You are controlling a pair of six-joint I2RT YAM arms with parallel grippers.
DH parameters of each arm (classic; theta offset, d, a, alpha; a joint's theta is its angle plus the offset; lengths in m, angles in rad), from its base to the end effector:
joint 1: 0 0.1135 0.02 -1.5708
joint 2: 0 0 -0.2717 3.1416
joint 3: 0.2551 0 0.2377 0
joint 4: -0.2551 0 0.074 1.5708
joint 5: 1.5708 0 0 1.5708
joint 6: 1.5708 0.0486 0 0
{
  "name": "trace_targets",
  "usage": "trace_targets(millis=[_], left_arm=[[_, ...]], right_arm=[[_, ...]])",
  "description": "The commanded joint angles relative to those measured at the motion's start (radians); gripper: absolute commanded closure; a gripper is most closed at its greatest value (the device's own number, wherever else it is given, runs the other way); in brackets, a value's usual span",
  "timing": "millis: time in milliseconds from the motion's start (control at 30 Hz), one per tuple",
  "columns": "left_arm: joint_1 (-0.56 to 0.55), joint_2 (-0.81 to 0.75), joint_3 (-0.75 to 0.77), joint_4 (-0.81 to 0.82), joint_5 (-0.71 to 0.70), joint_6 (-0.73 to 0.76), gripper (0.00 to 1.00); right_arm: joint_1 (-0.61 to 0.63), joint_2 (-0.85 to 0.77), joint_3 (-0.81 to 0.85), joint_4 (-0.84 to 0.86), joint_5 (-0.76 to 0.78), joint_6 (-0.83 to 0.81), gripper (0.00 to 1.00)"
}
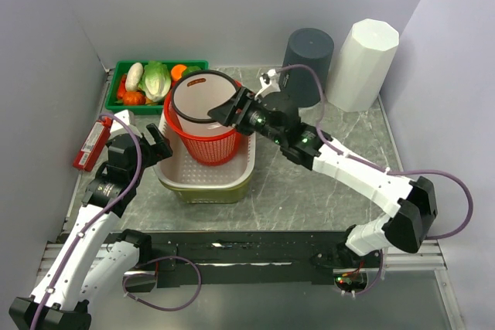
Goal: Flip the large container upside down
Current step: Pick up the container from the container.
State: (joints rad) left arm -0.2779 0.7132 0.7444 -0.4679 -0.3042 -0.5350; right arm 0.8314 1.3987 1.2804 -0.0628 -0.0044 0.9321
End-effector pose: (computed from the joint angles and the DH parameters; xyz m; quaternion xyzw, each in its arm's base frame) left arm 0.1498 -0.0276 0.3075 -0.1876 0.8164 -0.0925 0.5382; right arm 0.2219 0.2436 0.3915 0.0373 0.7672 0.4953 0.4058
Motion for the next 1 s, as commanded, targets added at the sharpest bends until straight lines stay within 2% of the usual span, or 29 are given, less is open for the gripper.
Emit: trace_targets(millis=[0, 233, 467, 600, 667, 800, 967], left_arm=[[0.002, -0.003, 0.006, 0.043, -0.006, 0.007, 0.04], [0.003, -0.001, 0.007, 0.038, -0.003, 0.006, 0.04], [0.003, -0.006, 0.006, 0.041, 0.000, 0.006, 0.04], [0.003, -0.006, 0.006, 0.040, 0.001, 0.004, 0.04], [0.002, -0.006, 0.007, 0.038, 0.002, 0.006, 0.04], [0.003, -0.004, 0.007, 0.038, 0.004, 0.007, 0.04], [0.003, -0.006, 0.007, 0.038, 0.002, 0.006, 0.04]], right_arm=[[0.038, 0.023, -0.021, 0.190, 0.027, 0.186, 0.27], [0.089, 0.037, -0.065, 0.185, 0.135, 0.344, 0.24], [0.141, 0.010, -0.064, 0.129, 0.280, 0.353, 0.13], [0.156, 0.011, -0.026, 0.081, 0.388, 0.306, 0.07], [0.161, 0.016, -0.015, 0.021, 0.426, 0.316, 0.06], [0.161, 0.020, -0.027, 0.009, 0.451, 0.367, 0.03], [0.158, 0.058, 0.011, 0.004, 0.468, 0.343, 0.04]])
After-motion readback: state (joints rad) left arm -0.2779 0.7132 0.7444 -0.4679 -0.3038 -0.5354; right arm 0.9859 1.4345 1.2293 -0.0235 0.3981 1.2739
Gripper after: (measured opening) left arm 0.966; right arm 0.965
